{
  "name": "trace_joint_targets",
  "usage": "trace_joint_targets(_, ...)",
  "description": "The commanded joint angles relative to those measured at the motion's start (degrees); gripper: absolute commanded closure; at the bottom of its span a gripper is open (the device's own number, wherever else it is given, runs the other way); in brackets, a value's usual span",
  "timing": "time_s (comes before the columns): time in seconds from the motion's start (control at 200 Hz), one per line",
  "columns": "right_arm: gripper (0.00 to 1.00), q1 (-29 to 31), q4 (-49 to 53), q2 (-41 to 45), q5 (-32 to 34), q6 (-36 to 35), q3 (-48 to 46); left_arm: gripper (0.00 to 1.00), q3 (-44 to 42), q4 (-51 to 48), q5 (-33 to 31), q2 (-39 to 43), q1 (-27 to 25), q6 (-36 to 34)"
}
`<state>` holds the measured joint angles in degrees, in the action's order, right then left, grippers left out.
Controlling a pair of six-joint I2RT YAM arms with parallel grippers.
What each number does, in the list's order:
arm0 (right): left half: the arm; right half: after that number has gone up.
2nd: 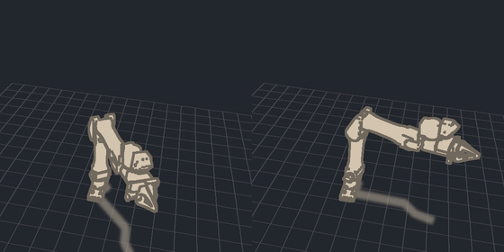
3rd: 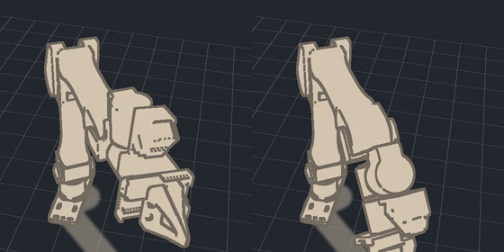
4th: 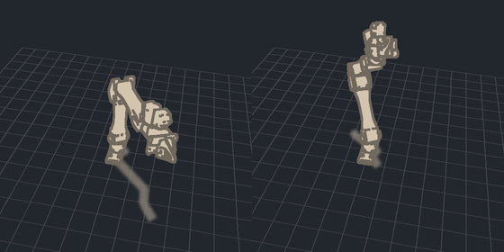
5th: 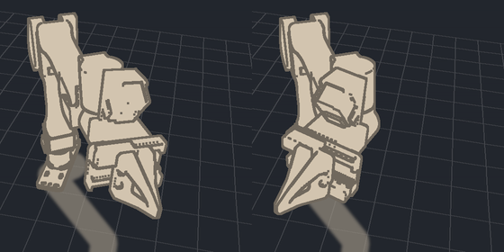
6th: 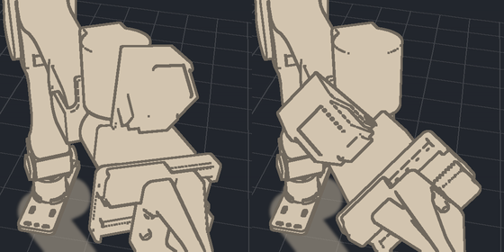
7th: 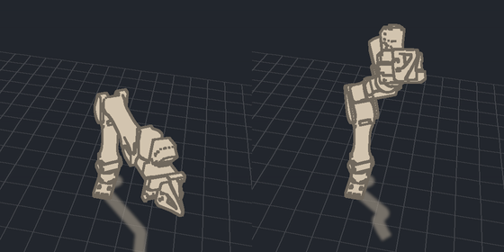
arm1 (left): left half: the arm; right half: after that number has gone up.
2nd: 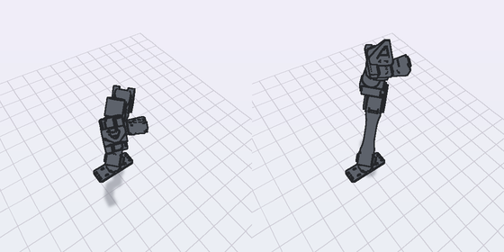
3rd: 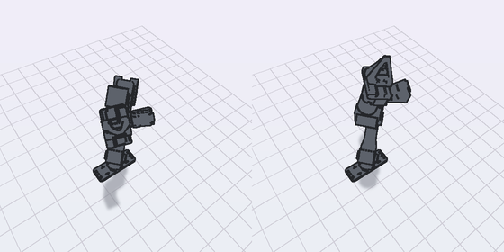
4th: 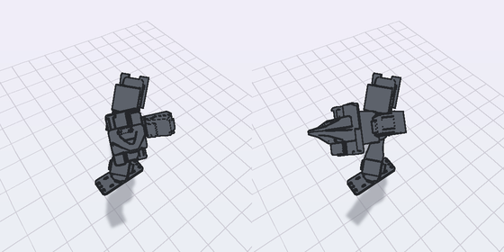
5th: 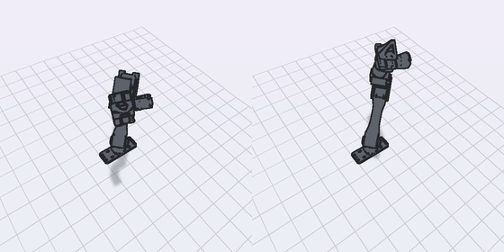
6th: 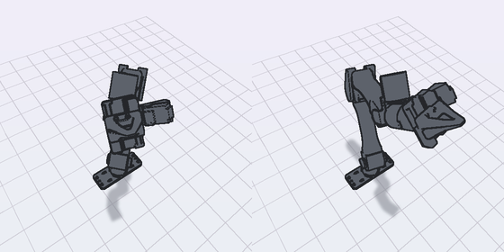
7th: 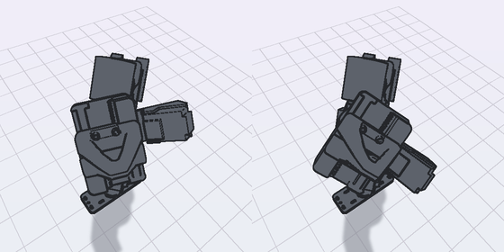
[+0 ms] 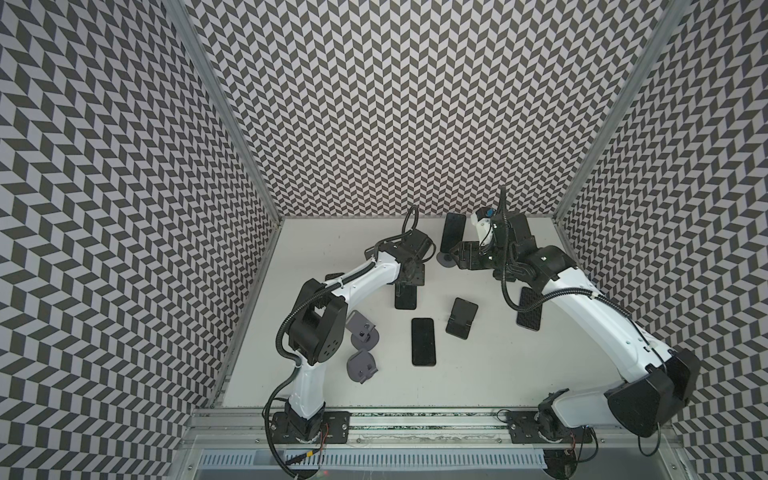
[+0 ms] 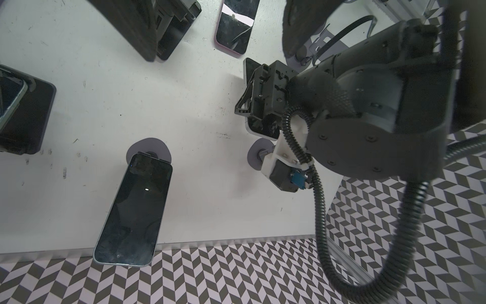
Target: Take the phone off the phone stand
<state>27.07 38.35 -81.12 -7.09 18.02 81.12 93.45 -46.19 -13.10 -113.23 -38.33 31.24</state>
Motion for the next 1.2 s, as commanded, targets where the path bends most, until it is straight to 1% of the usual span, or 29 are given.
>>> trace_joint_targets(0.0,0.27,-0.3,-2.2,-0.9,-1.2,-0.1,2.8,0.33,1.8,1.8,-0.5,-0.4,-0.1,-1.1)
trace_joint_targets(0.305,0.28,-0.3,-2.6,-2.8,-5.0,-0.2,4.4,0.33,0.9,1.7,-0.3,-1.3,0.2,-2.2)
trace_joint_targets(0.786,0.27,0.3,-2.8,1.7,-4.2,-1.4,2.2,0.33,2.6,0.7,0.1,-2.9,0.4,-1.9)
trace_joint_targets(1.197,0.27,0.5,-3.2,3.5,-3.8,-1.6,0.9,0.33,4.7,-0.9,1.1,-4.9,1.0,-2.2)
